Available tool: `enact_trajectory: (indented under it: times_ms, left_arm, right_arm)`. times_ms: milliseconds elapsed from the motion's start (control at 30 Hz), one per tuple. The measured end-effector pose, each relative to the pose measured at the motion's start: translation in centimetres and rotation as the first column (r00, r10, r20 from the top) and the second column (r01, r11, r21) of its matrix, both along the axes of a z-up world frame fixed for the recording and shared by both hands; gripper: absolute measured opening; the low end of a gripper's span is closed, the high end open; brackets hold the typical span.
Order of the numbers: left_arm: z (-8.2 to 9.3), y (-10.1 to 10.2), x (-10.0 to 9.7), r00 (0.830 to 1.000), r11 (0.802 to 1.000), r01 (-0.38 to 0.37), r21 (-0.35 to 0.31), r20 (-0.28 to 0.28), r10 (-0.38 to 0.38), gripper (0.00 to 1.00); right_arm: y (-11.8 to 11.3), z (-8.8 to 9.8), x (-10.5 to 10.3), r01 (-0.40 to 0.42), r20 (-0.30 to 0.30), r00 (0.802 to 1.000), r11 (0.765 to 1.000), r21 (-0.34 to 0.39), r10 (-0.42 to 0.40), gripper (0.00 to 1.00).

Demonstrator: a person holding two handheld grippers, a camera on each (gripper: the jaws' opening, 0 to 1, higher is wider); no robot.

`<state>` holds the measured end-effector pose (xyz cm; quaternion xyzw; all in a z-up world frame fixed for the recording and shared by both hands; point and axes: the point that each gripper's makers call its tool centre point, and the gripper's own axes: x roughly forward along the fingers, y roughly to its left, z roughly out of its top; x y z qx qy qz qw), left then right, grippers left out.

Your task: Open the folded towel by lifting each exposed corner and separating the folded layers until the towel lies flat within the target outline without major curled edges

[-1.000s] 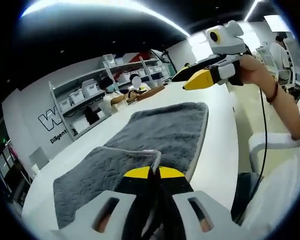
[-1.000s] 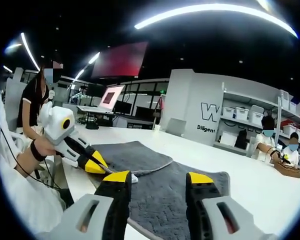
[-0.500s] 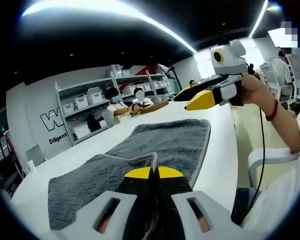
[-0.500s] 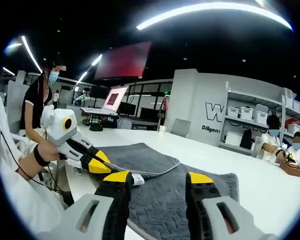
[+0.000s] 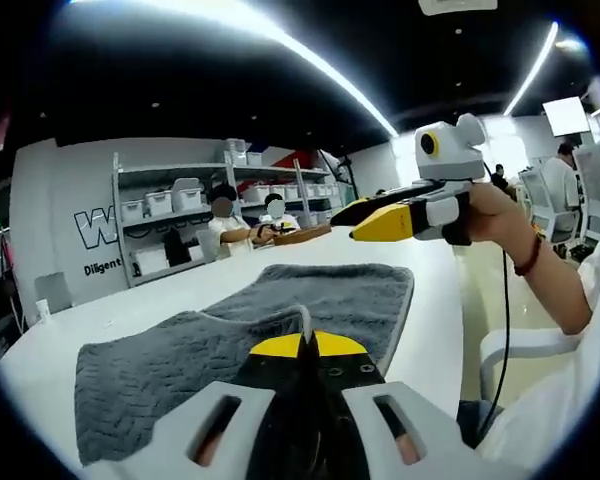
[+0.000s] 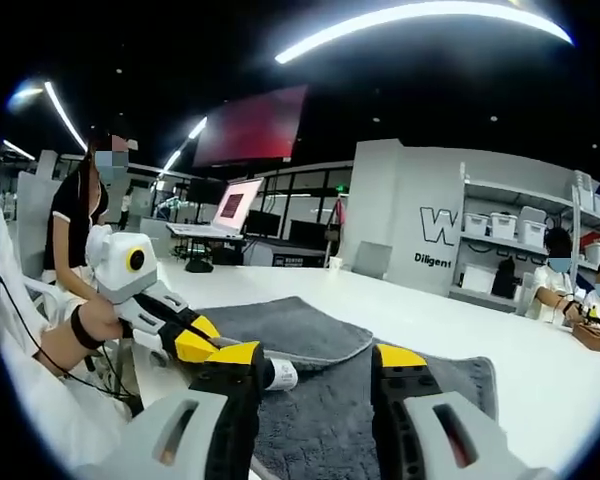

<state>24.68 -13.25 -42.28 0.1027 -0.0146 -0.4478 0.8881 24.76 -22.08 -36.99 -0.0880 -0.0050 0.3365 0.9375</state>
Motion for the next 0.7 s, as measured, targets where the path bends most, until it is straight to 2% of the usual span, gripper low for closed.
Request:
enact_trajectory:
  times_ms: [233,600,700]
  left_arm:
    - [0.2,0.1,-0.1,1.000,1.000,0.000,-0.017,-0.002,0.000,0.00]
    - [0.3,0.2,0.0,1.000,1.000,-0.004,-0.023,0.007,0.004,0.01]
    - [0.4,0.2,-0.1,1.000,1.000,-0.003,-0.024,0.009,0.003,0.01]
  right_arm:
    - [0.6,0.6,0.4,-0.011,0.001,1.000,1.000,0.027,0.011,0.42]
    - [1.5,0.1,0.5,-0.032,-0.009,0.999,0.999,0.008,0.032,0.42]
    - [1.6,-0.1,1.2,-0.023,-0.024,0.999,1.000,0.007,0.023,0.42]
